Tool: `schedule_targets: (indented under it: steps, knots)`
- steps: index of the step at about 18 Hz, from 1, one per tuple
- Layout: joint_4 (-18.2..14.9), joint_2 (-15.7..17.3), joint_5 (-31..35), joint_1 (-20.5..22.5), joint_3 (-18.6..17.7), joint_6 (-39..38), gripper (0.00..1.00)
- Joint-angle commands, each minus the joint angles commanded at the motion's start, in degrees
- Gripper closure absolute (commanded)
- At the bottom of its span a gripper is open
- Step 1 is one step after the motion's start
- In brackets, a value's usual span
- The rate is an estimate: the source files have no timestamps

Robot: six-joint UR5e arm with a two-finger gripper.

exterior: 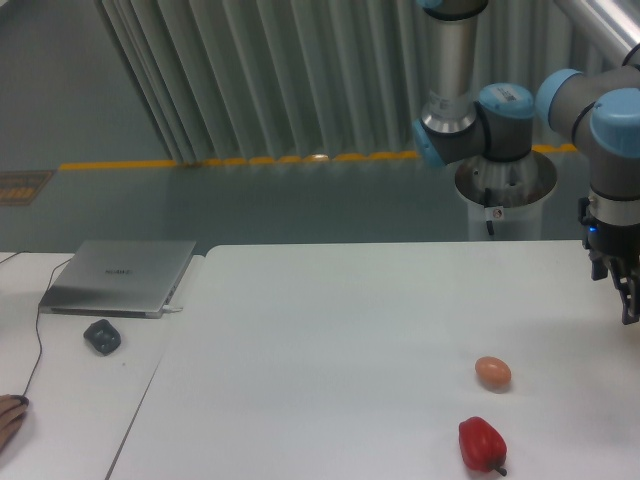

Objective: Place the green pepper on the table
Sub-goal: 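Move the open gripper away from the table edge, out of view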

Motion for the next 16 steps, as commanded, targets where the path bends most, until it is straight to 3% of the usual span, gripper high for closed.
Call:
schedule_targets:
  steps: [16]
  knots:
    - [0.1, -0.5, -0.4, -0.6, -0.6, 0.3, 0.00]
